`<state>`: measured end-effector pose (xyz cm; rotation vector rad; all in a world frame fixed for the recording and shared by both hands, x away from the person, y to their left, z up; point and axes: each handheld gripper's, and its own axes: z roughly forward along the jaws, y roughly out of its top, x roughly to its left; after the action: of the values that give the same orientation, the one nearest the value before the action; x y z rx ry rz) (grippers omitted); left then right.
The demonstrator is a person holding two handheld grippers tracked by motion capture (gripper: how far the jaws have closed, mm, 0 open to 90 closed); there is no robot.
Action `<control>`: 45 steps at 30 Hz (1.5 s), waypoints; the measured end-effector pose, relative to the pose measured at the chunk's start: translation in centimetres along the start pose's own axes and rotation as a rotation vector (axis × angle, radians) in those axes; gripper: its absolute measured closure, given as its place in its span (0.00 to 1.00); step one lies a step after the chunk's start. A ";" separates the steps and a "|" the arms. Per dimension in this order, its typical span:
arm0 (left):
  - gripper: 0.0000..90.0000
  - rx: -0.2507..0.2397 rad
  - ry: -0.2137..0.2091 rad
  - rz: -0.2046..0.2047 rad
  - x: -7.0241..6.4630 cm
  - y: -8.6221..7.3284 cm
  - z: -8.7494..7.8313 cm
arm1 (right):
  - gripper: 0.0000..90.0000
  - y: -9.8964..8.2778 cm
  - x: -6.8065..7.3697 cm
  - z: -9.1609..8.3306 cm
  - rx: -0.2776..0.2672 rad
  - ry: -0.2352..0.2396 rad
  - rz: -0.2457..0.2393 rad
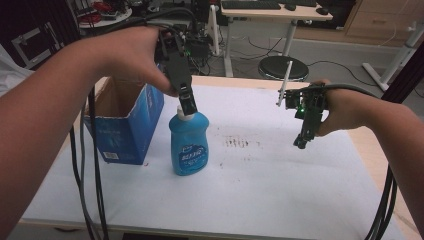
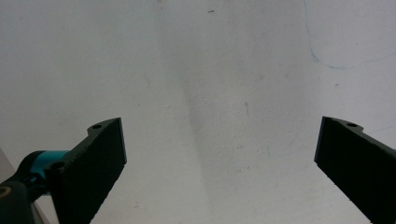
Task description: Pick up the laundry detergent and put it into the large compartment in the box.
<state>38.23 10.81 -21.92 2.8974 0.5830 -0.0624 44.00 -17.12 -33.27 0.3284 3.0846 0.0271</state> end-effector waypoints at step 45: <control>0.02 0.104 0.030 -0.050 -0.3 1.0 7.8 | 0.01 0.4 -0.1 0.5 0.015 -0.011 -0.003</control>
<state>38.32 8.37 -29.40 2.9888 0.6776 -0.0584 44.17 -16.73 -33.74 0.3233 3.0756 0.0020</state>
